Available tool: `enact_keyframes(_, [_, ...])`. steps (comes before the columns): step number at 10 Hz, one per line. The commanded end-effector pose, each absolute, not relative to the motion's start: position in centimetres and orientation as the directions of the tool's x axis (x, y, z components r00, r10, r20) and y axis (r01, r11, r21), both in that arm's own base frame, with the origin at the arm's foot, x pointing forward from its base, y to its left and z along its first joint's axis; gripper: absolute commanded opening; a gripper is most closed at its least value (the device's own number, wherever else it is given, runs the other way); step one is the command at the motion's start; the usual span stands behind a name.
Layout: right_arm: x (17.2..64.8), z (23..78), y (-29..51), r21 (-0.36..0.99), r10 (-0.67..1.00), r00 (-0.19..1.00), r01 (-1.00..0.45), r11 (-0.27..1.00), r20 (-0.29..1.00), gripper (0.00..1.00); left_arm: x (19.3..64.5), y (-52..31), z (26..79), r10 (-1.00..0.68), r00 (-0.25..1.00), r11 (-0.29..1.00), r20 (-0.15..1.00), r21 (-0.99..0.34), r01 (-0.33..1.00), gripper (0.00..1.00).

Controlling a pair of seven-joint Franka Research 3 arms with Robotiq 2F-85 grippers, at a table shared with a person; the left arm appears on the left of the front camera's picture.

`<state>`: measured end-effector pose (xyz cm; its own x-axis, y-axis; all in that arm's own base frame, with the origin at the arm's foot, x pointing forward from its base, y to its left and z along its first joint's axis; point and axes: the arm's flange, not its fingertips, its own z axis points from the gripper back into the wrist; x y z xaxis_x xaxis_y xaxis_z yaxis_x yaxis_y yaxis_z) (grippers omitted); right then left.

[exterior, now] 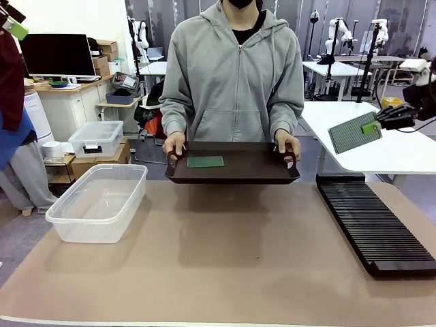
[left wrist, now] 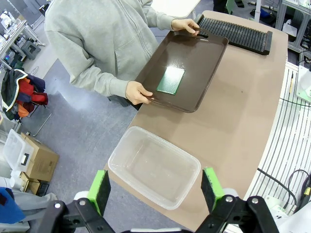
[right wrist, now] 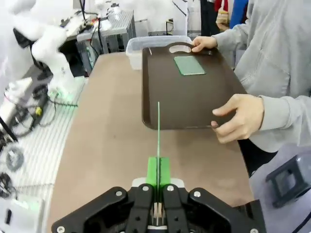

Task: Sort PCBs into racks and boxes based on the side picked up.
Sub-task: If the short side of the Blank PCB is picked up, insert it into the PCB Rack ; if the long side is picked up, place it in the Organizing box.

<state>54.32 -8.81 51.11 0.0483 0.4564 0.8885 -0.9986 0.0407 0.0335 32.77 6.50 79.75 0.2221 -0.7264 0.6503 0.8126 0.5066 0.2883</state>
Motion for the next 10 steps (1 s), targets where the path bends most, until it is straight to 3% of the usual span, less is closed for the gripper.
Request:
enact_keyframes(1, [55.3, 49.1, -11.1, -0.044, 0.441, -0.045, -0.999, -0.012, 0.896, 0.02, 32.7, 6.5, 79.6, -0.728, 0.224, 0.507, 0.648, 0.289, 0.812, 1.0])
enact_keyframes(2, [55.4, 47.8, -12.4, -0.05, 0.457, -0.097, -0.992, -0.112, 0.884, 0.02, 32.7, 6.5, 79.6, -0.728, 0.224, 0.507, 0.648, 0.289, 0.812, 1.0])
enact_keyframes(6, [56.1, 43.4, -17.8, -0.008, 0.372, -0.076, -0.984, -0.18, 0.925, 0.02, 32.7, 6.5, 79.6, -0.728, 0.224, 0.507, 0.648, 0.289, 0.812, 1.0])
enact_keyframes(7, [56.4, 42.8, -18.7, 0.02, 0.337, -0.037, -0.986, -0.165, 0.941, 0.02, 32.7, 6.5, 79.6, -0.728, 0.224, 0.507, 0.648, 0.289, 0.812, 1.0])
enact_keyframes(10, [55.3, 43.0, -16.6, -0.026, 0.392, -0.076, -0.991, -0.132, 0.917, 0.02, 32.7, 6.5, 79.6, -0.728, 0.224, 0.507, 0.648, 0.289, 0.812, 1.0])
